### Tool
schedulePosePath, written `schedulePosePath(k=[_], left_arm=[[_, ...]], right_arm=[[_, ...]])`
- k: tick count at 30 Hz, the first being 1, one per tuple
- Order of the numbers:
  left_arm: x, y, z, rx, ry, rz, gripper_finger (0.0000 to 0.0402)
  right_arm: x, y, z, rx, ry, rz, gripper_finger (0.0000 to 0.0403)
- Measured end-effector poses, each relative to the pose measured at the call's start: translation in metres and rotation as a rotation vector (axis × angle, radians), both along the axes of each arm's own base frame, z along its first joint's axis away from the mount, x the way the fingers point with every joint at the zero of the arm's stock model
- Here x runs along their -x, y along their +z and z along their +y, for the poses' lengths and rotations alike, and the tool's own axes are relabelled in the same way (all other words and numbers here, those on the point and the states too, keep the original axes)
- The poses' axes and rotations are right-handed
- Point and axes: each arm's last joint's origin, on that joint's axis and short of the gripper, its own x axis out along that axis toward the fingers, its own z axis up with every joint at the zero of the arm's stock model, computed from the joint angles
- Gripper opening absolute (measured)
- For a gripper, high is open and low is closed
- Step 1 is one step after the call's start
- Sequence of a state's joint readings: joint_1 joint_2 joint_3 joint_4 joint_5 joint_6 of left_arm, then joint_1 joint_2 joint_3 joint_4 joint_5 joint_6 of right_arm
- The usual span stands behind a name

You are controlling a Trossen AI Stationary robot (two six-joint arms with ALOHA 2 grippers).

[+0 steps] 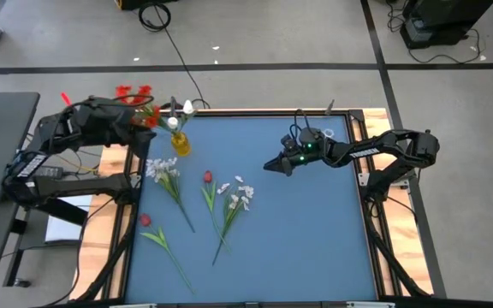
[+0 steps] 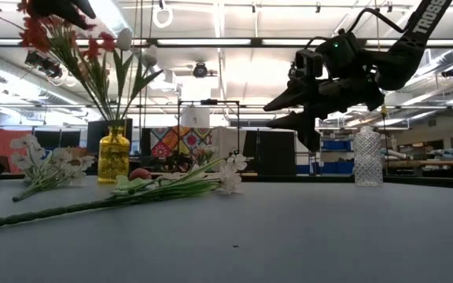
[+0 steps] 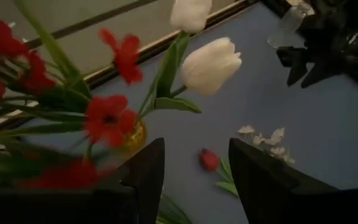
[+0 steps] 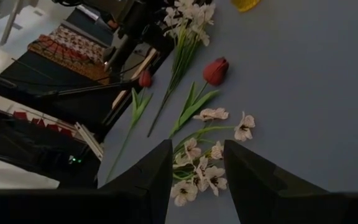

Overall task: Sort flowers into vase by color
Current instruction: Put the red flowers into the yellow transparent flower vase

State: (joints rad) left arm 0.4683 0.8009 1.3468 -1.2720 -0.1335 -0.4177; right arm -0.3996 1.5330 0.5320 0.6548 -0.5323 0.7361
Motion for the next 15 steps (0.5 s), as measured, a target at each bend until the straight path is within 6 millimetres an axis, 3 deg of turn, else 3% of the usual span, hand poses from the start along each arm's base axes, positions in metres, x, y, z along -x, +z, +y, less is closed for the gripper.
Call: schedulePosePath(k=[15], left_arm=[[-0.044, -0.022, 0.021, 0.016, -0.130, 0.222, 0.0183]], right_arm=[[-0.002, 0.000, 0.005, 0.001, -0.001, 0.007, 0.0151]])
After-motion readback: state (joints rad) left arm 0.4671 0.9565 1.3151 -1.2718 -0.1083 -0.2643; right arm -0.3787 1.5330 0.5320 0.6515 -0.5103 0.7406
